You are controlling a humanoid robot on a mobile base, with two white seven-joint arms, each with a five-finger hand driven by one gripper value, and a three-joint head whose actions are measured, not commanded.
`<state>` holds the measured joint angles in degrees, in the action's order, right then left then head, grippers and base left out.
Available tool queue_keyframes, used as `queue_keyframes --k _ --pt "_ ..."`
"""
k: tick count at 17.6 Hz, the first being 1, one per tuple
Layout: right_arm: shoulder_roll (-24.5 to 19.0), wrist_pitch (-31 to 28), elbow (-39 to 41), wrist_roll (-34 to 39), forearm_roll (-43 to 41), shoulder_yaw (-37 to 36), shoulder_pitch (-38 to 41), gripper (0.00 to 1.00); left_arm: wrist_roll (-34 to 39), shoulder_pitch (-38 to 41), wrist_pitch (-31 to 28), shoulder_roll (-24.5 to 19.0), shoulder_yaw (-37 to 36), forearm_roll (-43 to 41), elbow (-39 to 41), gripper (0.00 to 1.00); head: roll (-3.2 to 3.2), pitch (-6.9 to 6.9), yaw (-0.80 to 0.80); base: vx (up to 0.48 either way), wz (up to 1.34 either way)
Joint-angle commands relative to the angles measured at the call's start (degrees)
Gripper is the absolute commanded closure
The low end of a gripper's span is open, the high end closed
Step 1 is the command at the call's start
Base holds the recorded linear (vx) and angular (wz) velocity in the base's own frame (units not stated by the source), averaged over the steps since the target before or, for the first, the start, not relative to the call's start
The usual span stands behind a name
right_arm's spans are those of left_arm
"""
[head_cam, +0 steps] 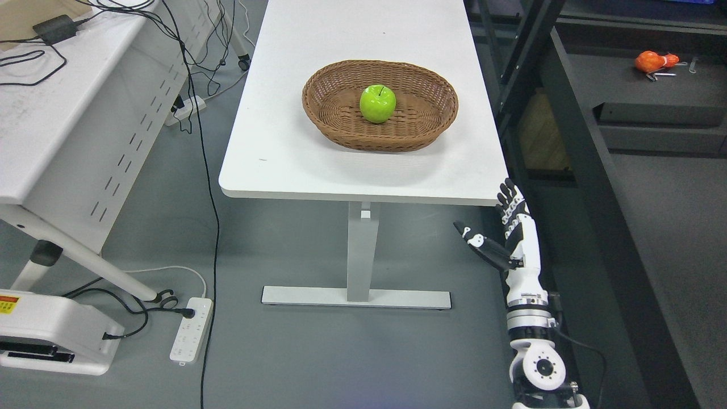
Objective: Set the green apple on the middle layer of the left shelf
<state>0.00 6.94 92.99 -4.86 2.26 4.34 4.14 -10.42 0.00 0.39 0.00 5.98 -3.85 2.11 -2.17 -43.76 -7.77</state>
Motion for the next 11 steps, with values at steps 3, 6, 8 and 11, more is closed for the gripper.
queue_keyframes --k 3,6,8,11 --pt "1.00 0.44 0.00 0.12 -0.15 -0.03 -0.01 0.00 -0.04 -1.23 0.05 -1.00 0.00 -0.01 0.00 0.00 0.00 0.00 0.00 -0.013 0.00" --pt "1.00 0.88 0.00 0.03 -0.24 -0.12 0.08 0.00 -0.04 -1.23 0.05 -1.00 0.00 -0.01 0.00 0.00 0.00 0.00 0.00 -0.011 0.00" --pt "1.00 1.24 0.35 0.03 -0.33 0.06 0.08 0.00 -0.04 -1.23 0.05 -1.00 0.00 -0.01 0.00 0.00 0.00 0.00 0.00 0.000 0.00" --pt "1.00 1.33 0.79 0.12 8.14 0.23 -1.84 0.00 -0.04 -1.23 0.05 -1.00 0.00 0.07 0.00 0.00 0.00 0.00 0.00 0.000 0.00"
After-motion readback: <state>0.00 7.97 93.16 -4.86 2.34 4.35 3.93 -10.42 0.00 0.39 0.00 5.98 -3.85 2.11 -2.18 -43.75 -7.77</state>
